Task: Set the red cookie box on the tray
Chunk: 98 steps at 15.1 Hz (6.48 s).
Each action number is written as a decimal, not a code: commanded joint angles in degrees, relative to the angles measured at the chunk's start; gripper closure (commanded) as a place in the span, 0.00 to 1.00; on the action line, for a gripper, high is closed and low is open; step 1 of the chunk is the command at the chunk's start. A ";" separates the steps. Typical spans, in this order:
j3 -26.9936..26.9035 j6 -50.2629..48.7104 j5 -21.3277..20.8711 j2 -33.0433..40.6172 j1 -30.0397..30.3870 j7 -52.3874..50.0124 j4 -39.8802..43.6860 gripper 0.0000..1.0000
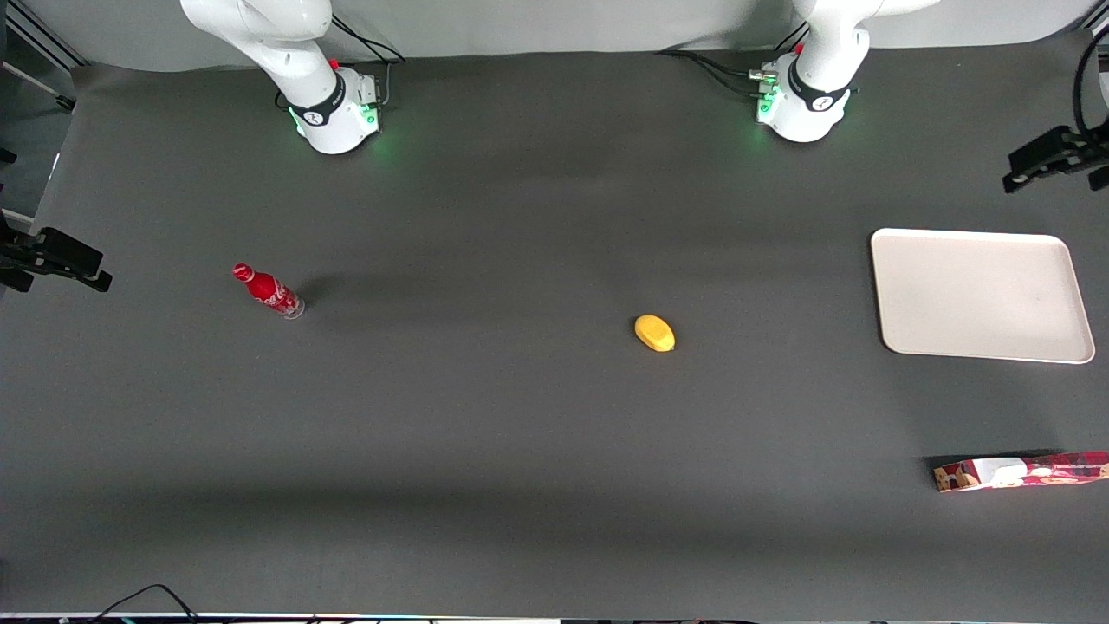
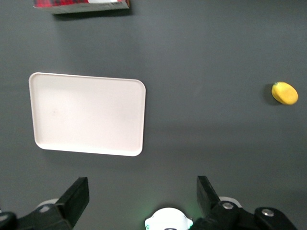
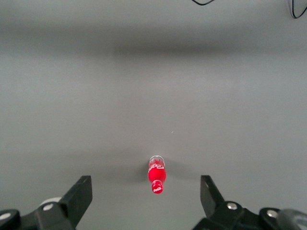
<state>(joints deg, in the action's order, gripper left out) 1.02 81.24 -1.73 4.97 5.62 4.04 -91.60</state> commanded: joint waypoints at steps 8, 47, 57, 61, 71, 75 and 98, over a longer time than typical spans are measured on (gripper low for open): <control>-13.05 10.65 1.45 -29.57 0.53 -33.97 23.75 0.00; -12.79 63.44 13.77 -55.35 3.26 -57.39 15.93 1.00; -17.70 23.74 13.51 -37.86 3.35 -18.50 19.71 1.00; -20.43 10.90 8.78 -31.53 3.35 3.38 19.10 1.00; -33.88 34.56 3.13 -21.85 3.61 39.29 -13.57 1.00; -34.15 49.76 3.75 -22.20 3.87 39.38 -25.70 1.00; -33.54 42.73 19.14 -27.76 3.18 51.60 -11.87 0.00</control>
<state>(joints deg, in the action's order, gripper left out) -31.99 135.32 17.22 -29.37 9.86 54.79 -108.30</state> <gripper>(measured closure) 0.088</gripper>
